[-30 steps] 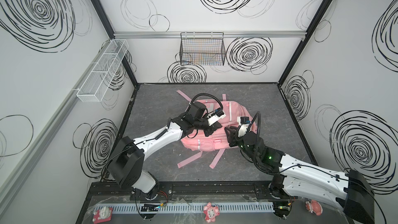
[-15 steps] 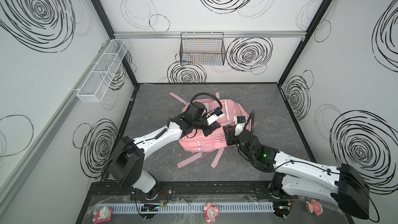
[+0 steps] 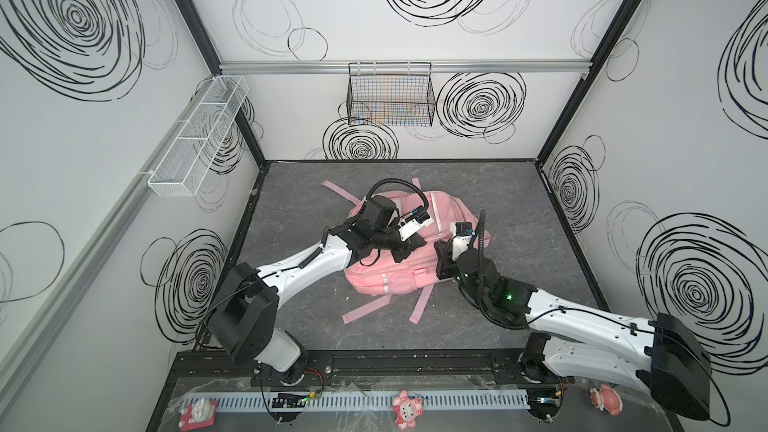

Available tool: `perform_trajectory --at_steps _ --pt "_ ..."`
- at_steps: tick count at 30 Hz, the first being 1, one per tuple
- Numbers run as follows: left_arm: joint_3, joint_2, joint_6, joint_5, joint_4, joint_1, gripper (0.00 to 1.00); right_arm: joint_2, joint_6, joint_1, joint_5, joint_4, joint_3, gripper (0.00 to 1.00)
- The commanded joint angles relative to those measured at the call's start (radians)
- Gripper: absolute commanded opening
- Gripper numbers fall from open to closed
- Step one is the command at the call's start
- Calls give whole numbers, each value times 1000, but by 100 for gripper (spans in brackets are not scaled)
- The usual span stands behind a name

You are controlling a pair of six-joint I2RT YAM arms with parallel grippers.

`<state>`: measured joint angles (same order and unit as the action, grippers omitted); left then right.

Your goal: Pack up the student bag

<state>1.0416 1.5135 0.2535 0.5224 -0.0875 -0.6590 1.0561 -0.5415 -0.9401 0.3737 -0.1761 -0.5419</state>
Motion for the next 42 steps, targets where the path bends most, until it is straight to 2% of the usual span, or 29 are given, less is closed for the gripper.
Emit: perform_trajectory --at_steps 1,2,13,23,29,37,40,42 --pt "44 -49 -13 126 167 -7 0 13 -16 15 12 131 -9 2" --pt "44 -49 -6 117 160 -7 0 5 -12 18 0 140 -13 0" --pt "44 -49 59 41 111 8 0 -120 -7 127 -169 237 -12 0" --pt "37 -54 114 -3 82 16 0 -221 12 295 -314 295 -16 0" --pt "19 -66 194 -83 40 17 0 -245 21 409 -417 318 -30 0" --pt "5 -72 275 -208 -5 55 0 -273 18 506 -514 348 -47 0" --pt "-2 -86 299 -239 -12 75 0 -278 14 524 -588 331 -47 0" --pt "4 -104 338 -243 -35 59 0 -277 -29 520 -683 283 -34 0"
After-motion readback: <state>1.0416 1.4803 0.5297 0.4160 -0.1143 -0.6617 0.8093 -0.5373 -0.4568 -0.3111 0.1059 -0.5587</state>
